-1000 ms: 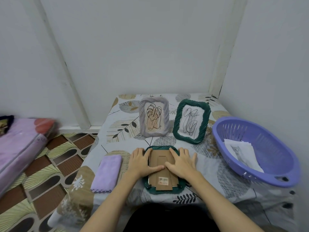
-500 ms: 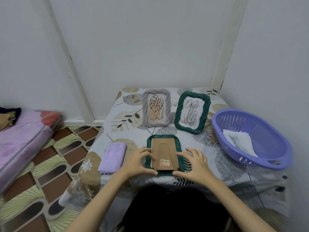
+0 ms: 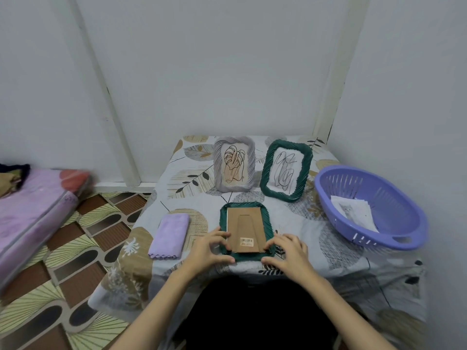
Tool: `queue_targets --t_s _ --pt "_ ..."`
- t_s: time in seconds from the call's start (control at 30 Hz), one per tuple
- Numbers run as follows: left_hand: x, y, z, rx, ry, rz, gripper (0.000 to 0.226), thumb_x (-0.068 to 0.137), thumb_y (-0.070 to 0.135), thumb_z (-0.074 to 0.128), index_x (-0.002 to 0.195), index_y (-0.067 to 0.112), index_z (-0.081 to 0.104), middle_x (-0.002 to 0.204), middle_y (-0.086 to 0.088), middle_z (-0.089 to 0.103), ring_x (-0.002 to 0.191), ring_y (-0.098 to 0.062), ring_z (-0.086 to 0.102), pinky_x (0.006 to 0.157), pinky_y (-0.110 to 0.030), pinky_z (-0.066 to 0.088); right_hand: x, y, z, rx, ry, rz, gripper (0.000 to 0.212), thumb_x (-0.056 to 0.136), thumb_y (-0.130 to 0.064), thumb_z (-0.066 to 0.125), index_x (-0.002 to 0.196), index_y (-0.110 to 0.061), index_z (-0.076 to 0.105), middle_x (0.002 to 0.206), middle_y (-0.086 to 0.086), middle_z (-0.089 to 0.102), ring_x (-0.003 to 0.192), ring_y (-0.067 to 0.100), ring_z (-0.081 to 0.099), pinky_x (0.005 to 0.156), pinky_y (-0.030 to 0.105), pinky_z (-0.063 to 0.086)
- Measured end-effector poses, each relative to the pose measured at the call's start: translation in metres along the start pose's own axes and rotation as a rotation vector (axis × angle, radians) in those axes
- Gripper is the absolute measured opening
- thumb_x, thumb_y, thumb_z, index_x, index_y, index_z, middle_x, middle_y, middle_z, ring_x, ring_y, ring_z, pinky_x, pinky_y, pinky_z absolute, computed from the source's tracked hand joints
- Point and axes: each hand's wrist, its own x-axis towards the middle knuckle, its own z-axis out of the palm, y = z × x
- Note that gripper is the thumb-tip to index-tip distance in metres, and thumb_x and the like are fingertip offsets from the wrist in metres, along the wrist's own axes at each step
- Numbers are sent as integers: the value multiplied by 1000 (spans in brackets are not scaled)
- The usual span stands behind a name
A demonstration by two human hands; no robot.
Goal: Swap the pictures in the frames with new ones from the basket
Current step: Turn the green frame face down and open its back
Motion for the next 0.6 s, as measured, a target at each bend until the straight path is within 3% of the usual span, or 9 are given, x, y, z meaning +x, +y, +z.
queue_targets --t_s 0.07,0.13,0.4,0.5,0.6 --pt "-1 2 0 9 -6 -10 29 57 27 86 65 45 65 121 14 57 132 -6 31 112 -30 22 0 1 2 10 -1 3 40 44 -75 40 79 -60 52 132 -9 49 131 11 28 105 36 14" --pt "-1 4 0 16 -18 -7 28 57 28 85 65 45 65 122 15 56 133 -6 30 113 -31 22 0 2 4 7 -1 -2 39 44 -75 40 83 -72 39 132 -10 49 131 10 27 106 37 12" --pt "0 4 0 46 -41 27 29 61 28 83 64 48 63 125 16 51 137 -11 26 115 -41 21 -2 -3 2 9 -10 1 34 45 -75 36 79 -72 40 137 -8 46 132 11 24 108 40 9" --pt "0 2 0 61 -62 33 22 52 51 80 65 49 62 125 17 50 135 -8 25 114 -36 20 -2 -3 0 2 -39 4 35 46 -75 36 80 -71 40 137 -9 45 133 11 23 109 42 8" --pt "1 0 -2 65 -52 24 44 44 75 69 77 46 62 126 15 51 129 -4 35 107 -19 27 -3 -3 -2 45 -6 22 39 48 -78 39 82 -63 47 122 -19 50 129 10 28 108 43 11"
